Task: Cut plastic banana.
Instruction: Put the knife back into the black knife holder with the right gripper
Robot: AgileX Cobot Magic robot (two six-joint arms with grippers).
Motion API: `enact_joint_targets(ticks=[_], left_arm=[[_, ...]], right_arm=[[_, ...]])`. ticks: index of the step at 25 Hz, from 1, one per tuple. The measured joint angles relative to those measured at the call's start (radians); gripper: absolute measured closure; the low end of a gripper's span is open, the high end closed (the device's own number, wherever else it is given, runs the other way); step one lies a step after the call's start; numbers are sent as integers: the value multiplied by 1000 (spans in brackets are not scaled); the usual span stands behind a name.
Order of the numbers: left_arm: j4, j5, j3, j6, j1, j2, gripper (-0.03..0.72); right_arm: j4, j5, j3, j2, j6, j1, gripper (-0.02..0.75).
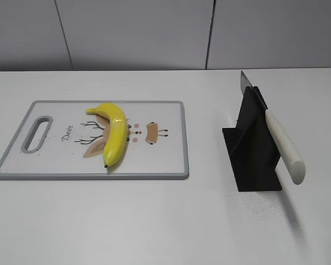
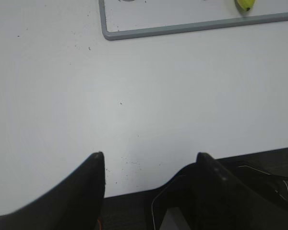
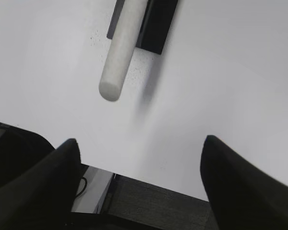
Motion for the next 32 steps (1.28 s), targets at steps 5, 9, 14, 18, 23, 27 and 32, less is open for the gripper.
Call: enact_joint_targets(ticks=[5, 9, 14, 18, 23, 27, 32], left_arm=[[1, 4, 88, 1, 0, -109, 133], [2, -17, 99, 1, 0, -198, 133], [8, -93, 122, 0, 0, -294, 133], [9, -124, 151, 1, 0, -363, 133], [10, -133, 153, 2, 0, -442, 99], [3, -134, 153, 19, 0, -501, 80], [-4, -132, 153, 30, 0, -523, 77]], right_arm=[[0, -44, 154, -168, -36, 0, 155], [0, -96, 268, -299, -70, 0, 155], [0, -135, 402, -467, -91, 0, 155], [0, -146, 488, -582, -106, 0, 156], [10, -145, 502, -726, -135, 0, 156], [11, -144, 502, -850, -145, 0, 156], [10, -144, 504, -997, -145, 0, 156]])
